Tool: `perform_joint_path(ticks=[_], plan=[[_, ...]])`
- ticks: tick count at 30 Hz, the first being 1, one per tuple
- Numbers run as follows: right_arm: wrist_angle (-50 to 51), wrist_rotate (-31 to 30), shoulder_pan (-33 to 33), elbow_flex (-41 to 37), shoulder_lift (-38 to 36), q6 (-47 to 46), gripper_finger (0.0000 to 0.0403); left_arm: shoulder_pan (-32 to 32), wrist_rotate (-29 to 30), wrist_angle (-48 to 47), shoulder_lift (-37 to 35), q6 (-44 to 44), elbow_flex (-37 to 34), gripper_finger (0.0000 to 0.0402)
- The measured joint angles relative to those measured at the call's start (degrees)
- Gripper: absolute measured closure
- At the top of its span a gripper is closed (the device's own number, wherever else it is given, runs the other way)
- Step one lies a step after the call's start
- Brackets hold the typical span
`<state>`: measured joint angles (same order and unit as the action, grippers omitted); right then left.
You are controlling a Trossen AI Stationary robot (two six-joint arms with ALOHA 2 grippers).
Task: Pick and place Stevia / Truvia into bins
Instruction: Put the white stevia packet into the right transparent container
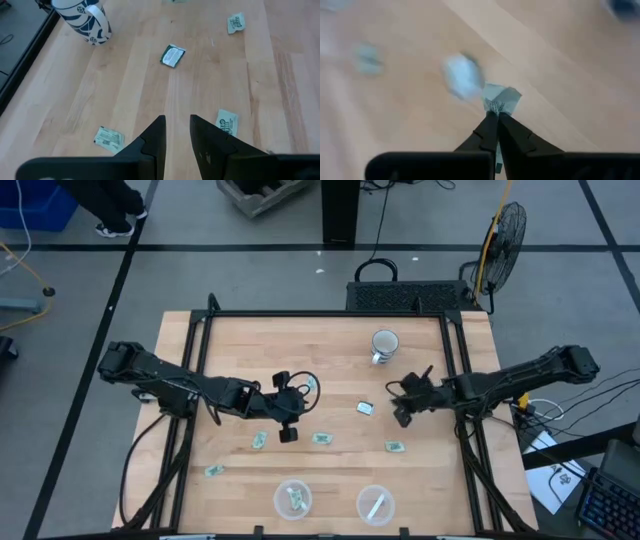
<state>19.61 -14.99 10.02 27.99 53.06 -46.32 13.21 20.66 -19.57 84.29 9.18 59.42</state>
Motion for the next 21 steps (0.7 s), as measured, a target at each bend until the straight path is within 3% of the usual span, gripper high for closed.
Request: perform_joint_path(ticks=[6,11,16,21], plan=[[-29.6,7.9,7.8,1.3,0.5,15.1,0.0401,0.4,0.0,-0.3,0.0,1.7,0.0,0.0309],[-44.1,9.1,17.6,1.4,4.1,26.2,0.0402,0.8,-0.1,-0.4,0.0,1.3,0.0,0.0309],[-38.5,1.0,24.3,7.2,8.7,35.5,0.0402,0.8,-0.1,-0.4,0.0,1.0,0.0,0.0309],[-15.8,-4.3,26.3,22.8,15.2,36.4,0.0402,0.8,-0.1,-0.2,0.0,1.3,0.0,0.0309]])
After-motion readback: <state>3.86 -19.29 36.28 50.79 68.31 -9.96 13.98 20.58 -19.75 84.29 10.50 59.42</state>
